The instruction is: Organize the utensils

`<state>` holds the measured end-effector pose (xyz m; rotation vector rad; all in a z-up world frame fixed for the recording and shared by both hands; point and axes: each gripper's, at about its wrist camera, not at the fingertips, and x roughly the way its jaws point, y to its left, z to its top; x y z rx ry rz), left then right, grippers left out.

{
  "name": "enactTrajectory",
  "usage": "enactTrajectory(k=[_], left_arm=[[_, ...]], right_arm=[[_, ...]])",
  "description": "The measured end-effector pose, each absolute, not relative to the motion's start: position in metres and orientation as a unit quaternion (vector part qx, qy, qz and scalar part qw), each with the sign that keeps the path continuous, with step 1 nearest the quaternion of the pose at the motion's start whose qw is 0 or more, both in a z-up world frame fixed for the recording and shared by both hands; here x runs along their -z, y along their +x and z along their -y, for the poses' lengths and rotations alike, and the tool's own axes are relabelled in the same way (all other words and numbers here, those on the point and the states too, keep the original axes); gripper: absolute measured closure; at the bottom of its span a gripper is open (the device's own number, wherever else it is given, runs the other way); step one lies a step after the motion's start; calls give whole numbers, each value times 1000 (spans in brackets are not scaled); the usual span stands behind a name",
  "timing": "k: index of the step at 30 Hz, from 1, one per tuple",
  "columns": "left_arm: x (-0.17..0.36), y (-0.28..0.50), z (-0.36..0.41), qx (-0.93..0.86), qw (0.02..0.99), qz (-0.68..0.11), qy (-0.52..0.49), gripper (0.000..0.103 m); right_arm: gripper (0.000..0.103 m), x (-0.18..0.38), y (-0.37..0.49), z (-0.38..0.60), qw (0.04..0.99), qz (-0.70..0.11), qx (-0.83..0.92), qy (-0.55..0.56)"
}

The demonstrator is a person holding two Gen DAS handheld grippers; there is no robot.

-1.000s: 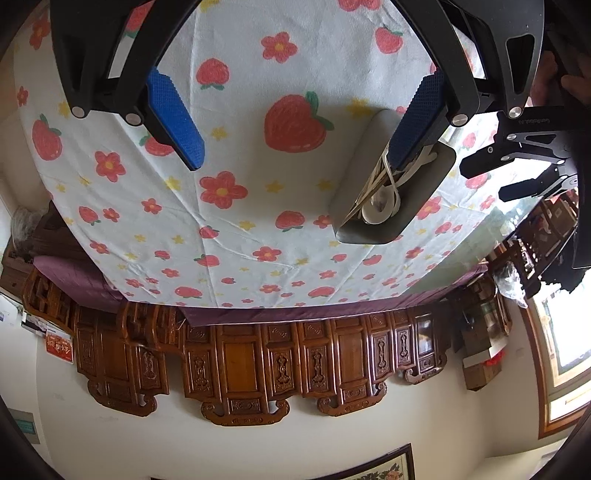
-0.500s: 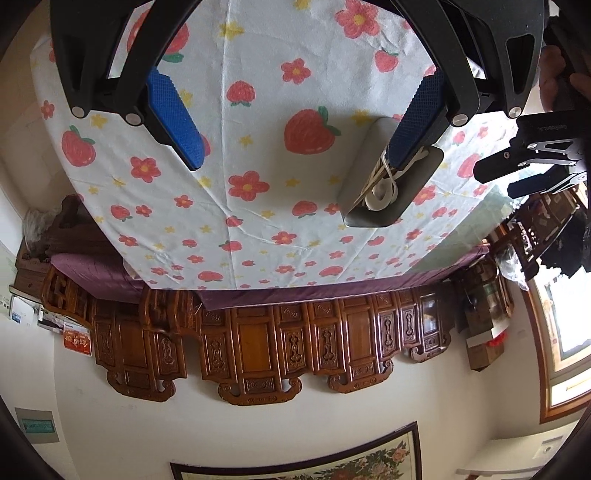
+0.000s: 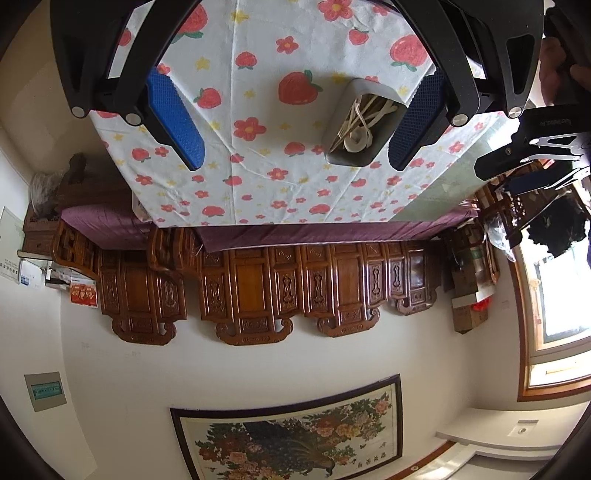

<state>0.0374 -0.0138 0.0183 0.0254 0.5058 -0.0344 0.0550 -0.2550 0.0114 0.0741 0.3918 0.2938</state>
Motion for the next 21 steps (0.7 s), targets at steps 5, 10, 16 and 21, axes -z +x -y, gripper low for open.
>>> enactTrajectory(k=[5, 10, 16, 21], left_arm=[[-33, 25, 15, 21, 973, -231, 8, 8], [-38, 22, 17, 21, 974, -224, 11, 8], [-39, 21, 17, 21, 974, -223, 10, 8], [-40, 22, 17, 23, 975, -222, 8, 8]], right_arm=[[3, -26, 42, 254, 973, -177, -145, 32], [3, -30, 38, 255, 974, -172, -141, 30], [3, -30, 37, 255, 975, -174, -137, 30], [3, -29, 38, 255, 975, -175, -135, 31]])
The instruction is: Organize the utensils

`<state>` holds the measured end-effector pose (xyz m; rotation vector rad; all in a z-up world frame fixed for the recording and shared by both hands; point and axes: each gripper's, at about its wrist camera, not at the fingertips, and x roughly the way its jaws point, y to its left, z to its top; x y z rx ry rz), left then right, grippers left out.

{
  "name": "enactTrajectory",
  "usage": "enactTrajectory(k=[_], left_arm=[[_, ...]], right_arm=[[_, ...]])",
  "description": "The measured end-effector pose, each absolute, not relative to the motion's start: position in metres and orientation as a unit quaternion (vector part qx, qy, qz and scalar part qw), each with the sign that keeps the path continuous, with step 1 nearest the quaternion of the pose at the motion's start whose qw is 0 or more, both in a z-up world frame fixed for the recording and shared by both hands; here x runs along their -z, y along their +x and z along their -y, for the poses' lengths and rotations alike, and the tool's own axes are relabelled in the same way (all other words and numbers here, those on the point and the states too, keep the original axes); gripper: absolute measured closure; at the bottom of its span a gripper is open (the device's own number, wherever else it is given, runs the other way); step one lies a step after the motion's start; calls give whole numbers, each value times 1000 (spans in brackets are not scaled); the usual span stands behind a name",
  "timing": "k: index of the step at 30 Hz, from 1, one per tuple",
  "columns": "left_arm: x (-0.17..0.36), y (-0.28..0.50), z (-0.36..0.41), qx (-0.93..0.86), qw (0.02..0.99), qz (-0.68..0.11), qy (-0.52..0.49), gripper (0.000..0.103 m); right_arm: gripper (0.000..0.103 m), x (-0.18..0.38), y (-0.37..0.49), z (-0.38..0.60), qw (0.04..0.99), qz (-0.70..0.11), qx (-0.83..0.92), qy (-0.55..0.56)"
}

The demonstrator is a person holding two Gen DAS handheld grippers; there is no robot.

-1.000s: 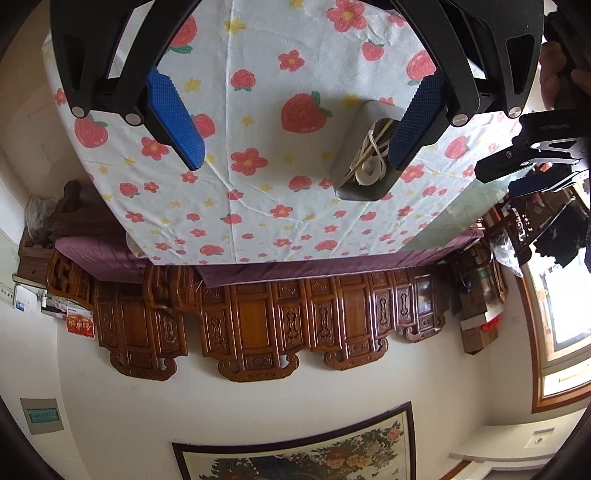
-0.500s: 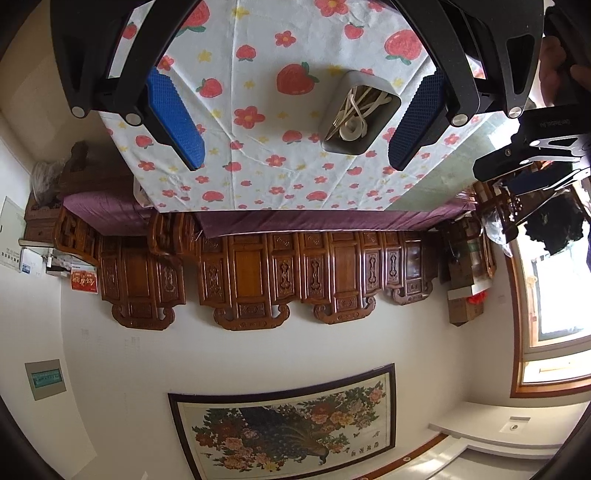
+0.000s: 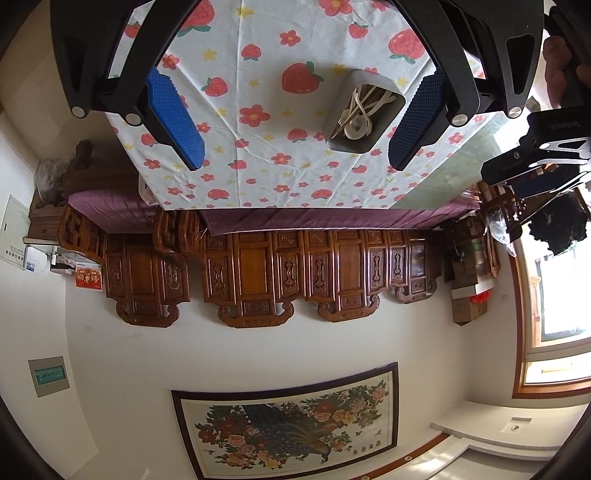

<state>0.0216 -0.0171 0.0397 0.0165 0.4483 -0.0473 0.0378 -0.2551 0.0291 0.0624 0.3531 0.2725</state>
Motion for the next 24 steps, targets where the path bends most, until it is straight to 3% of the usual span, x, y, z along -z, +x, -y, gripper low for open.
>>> enactTrajectory(k=[24], left_arm=[[-40, 18, 18, 25, 975, -221, 7, 8]], right_arm=[[3, -28, 40, 256, 974, -177, -134, 32]])
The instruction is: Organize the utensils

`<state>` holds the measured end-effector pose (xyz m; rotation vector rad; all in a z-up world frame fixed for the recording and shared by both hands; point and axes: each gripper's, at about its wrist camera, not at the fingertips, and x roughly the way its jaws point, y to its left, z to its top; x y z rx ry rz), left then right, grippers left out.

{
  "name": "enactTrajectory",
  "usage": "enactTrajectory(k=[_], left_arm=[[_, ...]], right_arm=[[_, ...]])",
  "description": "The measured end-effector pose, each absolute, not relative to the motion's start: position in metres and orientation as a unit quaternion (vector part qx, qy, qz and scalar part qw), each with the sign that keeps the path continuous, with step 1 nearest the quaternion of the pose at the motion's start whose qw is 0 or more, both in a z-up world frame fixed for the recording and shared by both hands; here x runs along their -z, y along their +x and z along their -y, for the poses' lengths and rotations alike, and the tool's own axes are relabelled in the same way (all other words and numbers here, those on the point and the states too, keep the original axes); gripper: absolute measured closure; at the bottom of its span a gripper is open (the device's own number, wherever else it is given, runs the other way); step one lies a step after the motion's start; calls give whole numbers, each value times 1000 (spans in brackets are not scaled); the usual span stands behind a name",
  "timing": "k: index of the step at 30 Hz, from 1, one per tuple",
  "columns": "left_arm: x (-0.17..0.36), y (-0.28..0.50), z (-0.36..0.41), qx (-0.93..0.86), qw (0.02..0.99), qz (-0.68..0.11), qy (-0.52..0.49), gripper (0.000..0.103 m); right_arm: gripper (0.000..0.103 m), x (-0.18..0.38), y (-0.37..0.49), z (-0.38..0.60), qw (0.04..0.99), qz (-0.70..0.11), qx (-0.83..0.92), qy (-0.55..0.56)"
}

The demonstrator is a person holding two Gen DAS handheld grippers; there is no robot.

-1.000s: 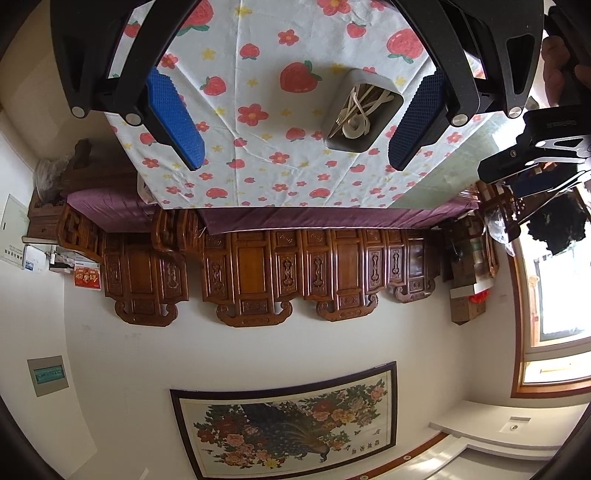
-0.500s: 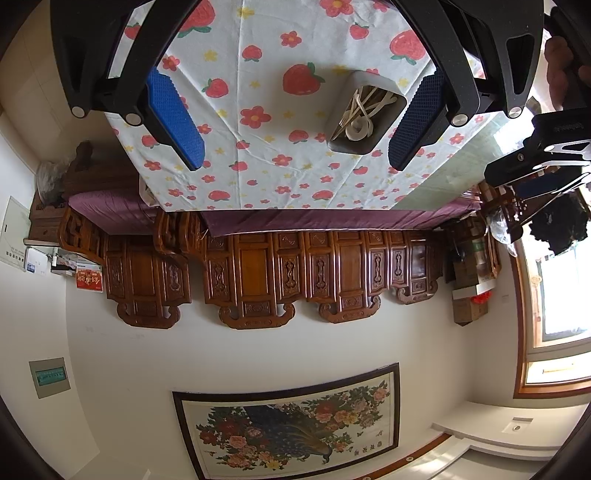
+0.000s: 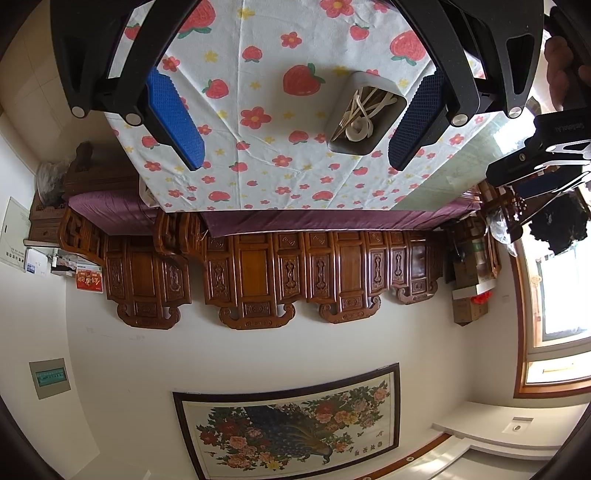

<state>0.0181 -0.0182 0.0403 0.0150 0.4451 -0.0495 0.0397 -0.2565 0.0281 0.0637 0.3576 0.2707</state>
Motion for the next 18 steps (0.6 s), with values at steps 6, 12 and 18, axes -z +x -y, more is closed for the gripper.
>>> enactTrajectory(k=[6, 12, 18], left_arm=[[-40, 18, 18, 24, 975, -220, 7, 8], [-40, 17, 17, 25, 975, -220, 7, 8], [-40, 17, 17, 25, 975, -221, 7, 8]], right_arm=[[3, -28, 40, 257, 975, -177, -134, 31], [3, -27, 40, 257, 974, -178, -134, 31], [3, -24, 40, 257, 974, -179, -133, 32]])
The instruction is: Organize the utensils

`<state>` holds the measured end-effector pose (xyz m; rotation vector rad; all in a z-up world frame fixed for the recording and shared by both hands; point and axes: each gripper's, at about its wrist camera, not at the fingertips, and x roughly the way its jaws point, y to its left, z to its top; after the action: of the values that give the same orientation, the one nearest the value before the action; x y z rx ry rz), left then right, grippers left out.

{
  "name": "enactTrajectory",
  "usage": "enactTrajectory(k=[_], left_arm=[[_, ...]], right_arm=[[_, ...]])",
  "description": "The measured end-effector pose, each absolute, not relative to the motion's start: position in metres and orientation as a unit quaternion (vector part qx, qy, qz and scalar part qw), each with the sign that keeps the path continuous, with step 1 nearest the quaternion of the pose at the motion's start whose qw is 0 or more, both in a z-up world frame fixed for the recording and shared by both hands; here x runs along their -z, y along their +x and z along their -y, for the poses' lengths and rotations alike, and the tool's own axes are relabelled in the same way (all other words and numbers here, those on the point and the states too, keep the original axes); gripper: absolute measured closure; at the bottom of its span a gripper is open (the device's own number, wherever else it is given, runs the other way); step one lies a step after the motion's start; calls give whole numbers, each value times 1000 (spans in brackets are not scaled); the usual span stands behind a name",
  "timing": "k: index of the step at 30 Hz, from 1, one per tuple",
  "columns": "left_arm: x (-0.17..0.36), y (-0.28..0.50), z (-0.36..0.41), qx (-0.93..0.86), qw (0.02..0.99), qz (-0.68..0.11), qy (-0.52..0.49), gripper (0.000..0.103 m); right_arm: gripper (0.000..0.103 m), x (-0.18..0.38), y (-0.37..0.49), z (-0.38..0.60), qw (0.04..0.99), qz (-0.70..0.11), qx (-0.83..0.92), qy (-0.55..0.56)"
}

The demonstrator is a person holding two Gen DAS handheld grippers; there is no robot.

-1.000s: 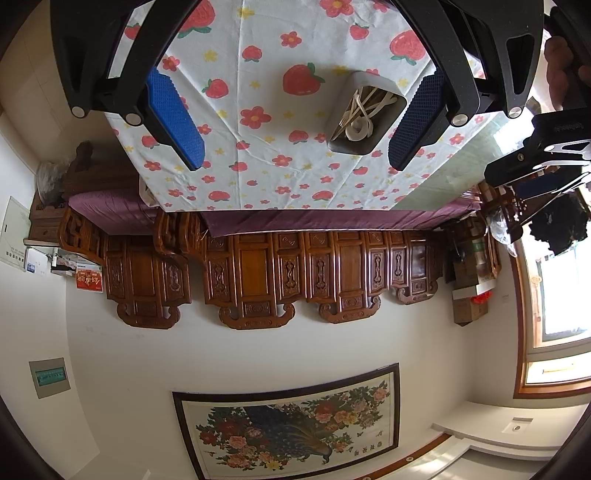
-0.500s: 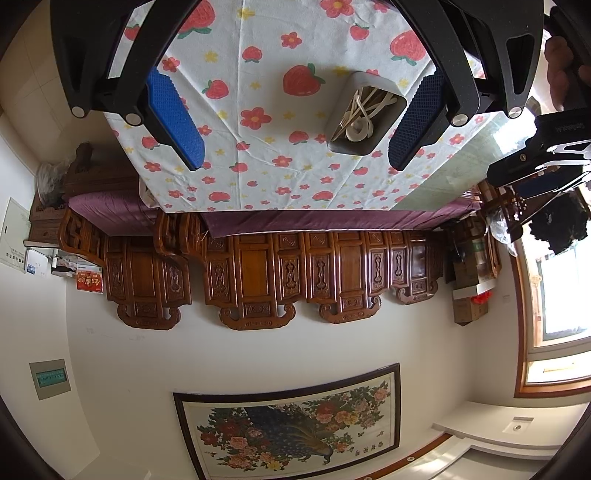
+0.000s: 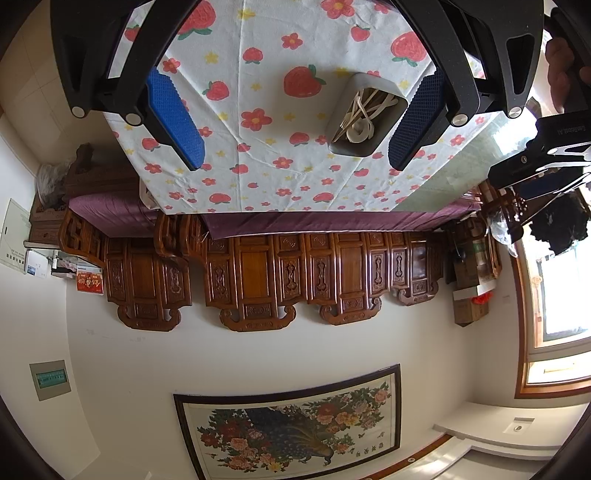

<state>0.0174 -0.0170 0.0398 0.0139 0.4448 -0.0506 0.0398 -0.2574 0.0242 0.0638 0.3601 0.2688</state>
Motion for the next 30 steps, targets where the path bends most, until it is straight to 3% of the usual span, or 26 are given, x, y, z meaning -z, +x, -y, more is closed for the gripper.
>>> enactTrajectory(k=[30], left_arm=[[-40, 15, 18, 28, 976, -215, 2, 8]], right_arm=[[3, -24, 40, 258, 974, -179, -134, 32]])
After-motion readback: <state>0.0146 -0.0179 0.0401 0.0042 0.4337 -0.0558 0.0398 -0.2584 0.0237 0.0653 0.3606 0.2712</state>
